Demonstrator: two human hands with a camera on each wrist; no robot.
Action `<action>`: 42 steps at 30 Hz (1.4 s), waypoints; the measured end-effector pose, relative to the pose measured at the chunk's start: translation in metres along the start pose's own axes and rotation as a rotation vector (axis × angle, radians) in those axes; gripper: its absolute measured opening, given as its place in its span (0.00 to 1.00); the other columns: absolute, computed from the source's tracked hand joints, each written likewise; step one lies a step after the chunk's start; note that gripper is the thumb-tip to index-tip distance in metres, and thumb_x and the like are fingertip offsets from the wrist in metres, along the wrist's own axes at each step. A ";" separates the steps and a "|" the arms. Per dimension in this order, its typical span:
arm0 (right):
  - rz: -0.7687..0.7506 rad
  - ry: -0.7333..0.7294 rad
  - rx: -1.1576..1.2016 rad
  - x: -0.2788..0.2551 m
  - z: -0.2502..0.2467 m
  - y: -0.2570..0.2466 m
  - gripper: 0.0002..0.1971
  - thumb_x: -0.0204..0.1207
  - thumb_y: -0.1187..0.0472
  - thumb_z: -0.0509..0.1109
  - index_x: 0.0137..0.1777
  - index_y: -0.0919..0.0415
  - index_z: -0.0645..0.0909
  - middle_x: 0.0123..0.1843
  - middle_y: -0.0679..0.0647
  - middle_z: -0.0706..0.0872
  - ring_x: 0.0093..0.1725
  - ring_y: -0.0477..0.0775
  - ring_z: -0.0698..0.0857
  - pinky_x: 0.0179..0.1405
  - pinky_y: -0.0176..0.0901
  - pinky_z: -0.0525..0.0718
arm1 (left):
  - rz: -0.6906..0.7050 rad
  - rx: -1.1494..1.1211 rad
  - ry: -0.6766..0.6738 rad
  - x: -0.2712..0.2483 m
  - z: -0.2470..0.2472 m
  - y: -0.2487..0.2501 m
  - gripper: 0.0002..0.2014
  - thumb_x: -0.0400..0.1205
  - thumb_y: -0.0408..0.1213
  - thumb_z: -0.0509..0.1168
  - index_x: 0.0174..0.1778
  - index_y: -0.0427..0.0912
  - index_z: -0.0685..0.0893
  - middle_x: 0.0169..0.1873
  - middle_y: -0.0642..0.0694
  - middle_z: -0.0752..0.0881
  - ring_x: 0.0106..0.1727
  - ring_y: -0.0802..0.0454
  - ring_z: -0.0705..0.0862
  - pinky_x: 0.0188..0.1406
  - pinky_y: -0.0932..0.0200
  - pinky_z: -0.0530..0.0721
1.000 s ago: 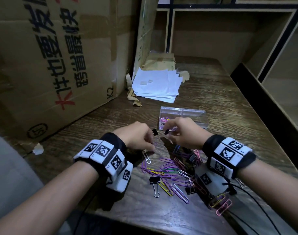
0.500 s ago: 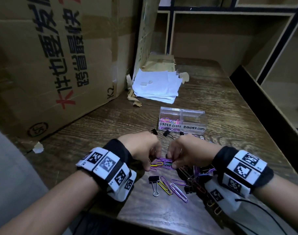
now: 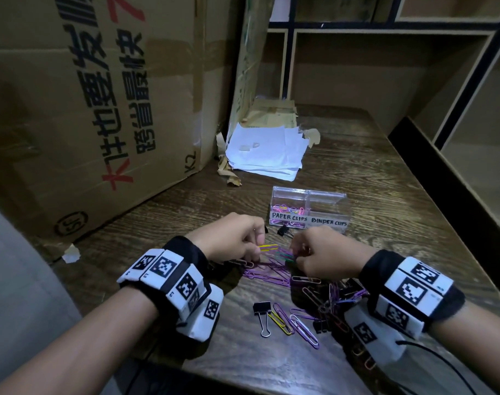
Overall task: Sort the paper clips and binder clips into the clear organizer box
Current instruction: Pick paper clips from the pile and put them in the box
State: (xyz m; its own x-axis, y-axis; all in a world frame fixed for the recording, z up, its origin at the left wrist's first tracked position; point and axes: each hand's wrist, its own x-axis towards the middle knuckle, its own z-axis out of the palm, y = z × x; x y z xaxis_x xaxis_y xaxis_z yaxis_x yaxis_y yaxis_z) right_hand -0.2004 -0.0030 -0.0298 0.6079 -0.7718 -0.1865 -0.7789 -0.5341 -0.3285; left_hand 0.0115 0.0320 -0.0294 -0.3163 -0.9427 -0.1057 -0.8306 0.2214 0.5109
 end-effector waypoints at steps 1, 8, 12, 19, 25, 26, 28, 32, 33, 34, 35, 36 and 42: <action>-0.008 -0.007 -0.011 0.000 0.000 -0.001 0.09 0.68 0.58 0.68 0.48 0.51 0.84 0.45 0.48 0.86 0.47 0.53 0.85 0.43 0.40 0.82 | 0.003 -0.007 -0.022 0.000 -0.002 0.001 0.08 0.80 0.30 0.70 0.52 0.45 0.83 0.37 0.51 0.93 0.39 0.57 0.90 0.37 0.67 0.82; -0.125 0.004 -0.129 0.005 0.021 -0.010 0.20 0.71 0.42 0.75 0.54 0.55 0.80 0.53 0.54 0.79 0.48 0.52 0.76 0.44 0.39 0.71 | -0.096 0.024 -0.048 -0.001 -0.006 0.004 0.17 0.79 0.27 0.57 0.52 0.49 0.87 0.39 0.52 0.92 0.40 0.60 0.91 0.47 0.61 0.88; -0.113 0.023 -0.086 0.009 0.018 -0.014 0.09 0.73 0.55 0.75 0.47 0.61 0.86 0.46 0.57 0.89 0.42 0.54 0.81 0.37 0.38 0.72 | -0.147 -0.161 0.028 -0.002 -0.002 0.003 0.13 0.77 0.26 0.57 0.41 0.48 0.84 0.34 0.49 0.90 0.31 0.56 0.87 0.31 0.66 0.82; -0.033 -0.010 0.041 0.006 0.012 -0.007 0.09 0.69 0.58 0.73 0.48 0.49 0.80 0.41 0.47 0.85 0.41 0.51 0.83 0.34 0.38 0.79 | -0.224 -0.431 -0.030 -0.006 -0.001 -0.001 0.04 0.78 0.35 0.56 0.37 0.44 0.71 0.29 0.42 0.81 0.23 0.52 0.72 0.23 0.59 0.66; 0.045 -0.116 0.095 0.014 0.004 0.001 0.26 0.72 0.70 0.67 0.71 0.54 0.74 0.51 0.53 0.86 0.48 0.55 0.86 0.46 0.42 0.84 | -0.194 -0.245 -0.100 -0.003 -0.004 0.003 0.18 0.86 0.49 0.57 0.33 0.44 0.78 0.25 0.54 0.77 0.27 0.55 0.71 0.32 0.56 0.68; 0.082 -0.129 0.169 0.015 0.004 0.003 0.26 0.72 0.72 0.66 0.70 0.56 0.74 0.48 0.55 0.88 0.46 0.56 0.88 0.48 0.47 0.88 | -0.174 -0.177 -0.105 -0.002 -0.004 0.001 0.16 0.87 0.44 0.56 0.37 0.44 0.82 0.28 0.55 0.78 0.30 0.56 0.74 0.33 0.58 0.70; 0.130 -0.122 0.305 0.017 0.005 0.005 0.18 0.74 0.73 0.61 0.62 0.57 0.75 0.40 0.57 0.89 0.38 0.55 0.90 0.43 0.50 0.90 | -0.157 -0.047 -0.147 -0.001 -0.004 0.002 0.11 0.86 0.39 0.58 0.50 0.45 0.87 0.35 0.58 0.81 0.37 0.59 0.78 0.36 0.62 0.72; 0.124 -0.033 0.382 0.018 0.003 0.005 0.12 0.79 0.69 0.57 0.38 0.53 0.73 0.29 0.51 0.78 0.27 0.49 0.74 0.25 0.38 0.71 | -0.111 0.232 -0.197 -0.004 -0.002 -0.001 0.15 0.77 0.51 0.73 0.59 0.57 0.86 0.38 0.58 0.80 0.42 0.55 0.80 0.40 0.61 0.75; 0.129 -0.031 0.416 0.018 0.004 0.005 0.14 0.80 0.68 0.57 0.35 0.54 0.73 0.28 0.49 0.77 0.26 0.48 0.72 0.24 0.38 0.69 | -0.106 0.267 -0.174 -0.003 0.000 -0.004 0.16 0.75 0.50 0.75 0.58 0.57 0.86 0.38 0.57 0.80 0.42 0.54 0.80 0.41 0.61 0.76; 0.137 -0.042 0.451 0.018 0.004 0.006 0.15 0.80 0.68 0.56 0.33 0.55 0.73 0.26 0.47 0.76 0.25 0.47 0.71 0.23 0.37 0.67 | -0.100 0.271 -0.141 -0.001 0.003 -0.008 0.14 0.74 0.47 0.76 0.55 0.55 0.87 0.38 0.56 0.81 0.42 0.54 0.81 0.42 0.61 0.77; 0.139 -0.059 0.474 0.018 0.005 0.008 0.16 0.79 0.69 0.55 0.32 0.56 0.73 0.23 0.46 0.76 0.23 0.47 0.70 0.21 0.37 0.66 | -0.095 0.261 -0.114 0.002 0.006 -0.012 0.11 0.74 0.46 0.77 0.51 0.53 0.88 0.39 0.55 0.82 0.42 0.54 0.81 0.43 0.60 0.79; 0.134 -0.076 0.484 0.018 0.005 0.009 0.15 0.78 0.70 0.55 0.32 0.56 0.73 0.22 0.46 0.75 0.22 0.47 0.69 0.21 0.36 0.66 | -0.086 0.246 -0.101 0.004 0.009 -0.015 0.08 0.74 0.45 0.77 0.46 0.51 0.87 0.40 0.54 0.84 0.44 0.54 0.83 0.46 0.59 0.82; 0.030 0.156 0.420 0.025 -0.016 0.020 0.15 0.80 0.70 0.56 0.46 0.54 0.82 0.32 0.49 0.80 0.31 0.49 0.76 0.33 0.43 0.75 | -0.049 0.216 -0.107 0.020 0.010 -0.017 0.07 0.81 0.46 0.69 0.40 0.50 0.80 0.40 0.54 0.85 0.44 0.52 0.82 0.44 0.56 0.79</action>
State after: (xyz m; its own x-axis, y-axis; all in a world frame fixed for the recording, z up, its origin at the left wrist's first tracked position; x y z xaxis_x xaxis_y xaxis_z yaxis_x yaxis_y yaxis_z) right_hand -0.2036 -0.0385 -0.0263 0.5303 -0.8449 -0.0700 -0.6460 -0.3492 -0.6788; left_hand 0.0149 0.0116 -0.0491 -0.3107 -0.9244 -0.2212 -0.9210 0.2353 0.3104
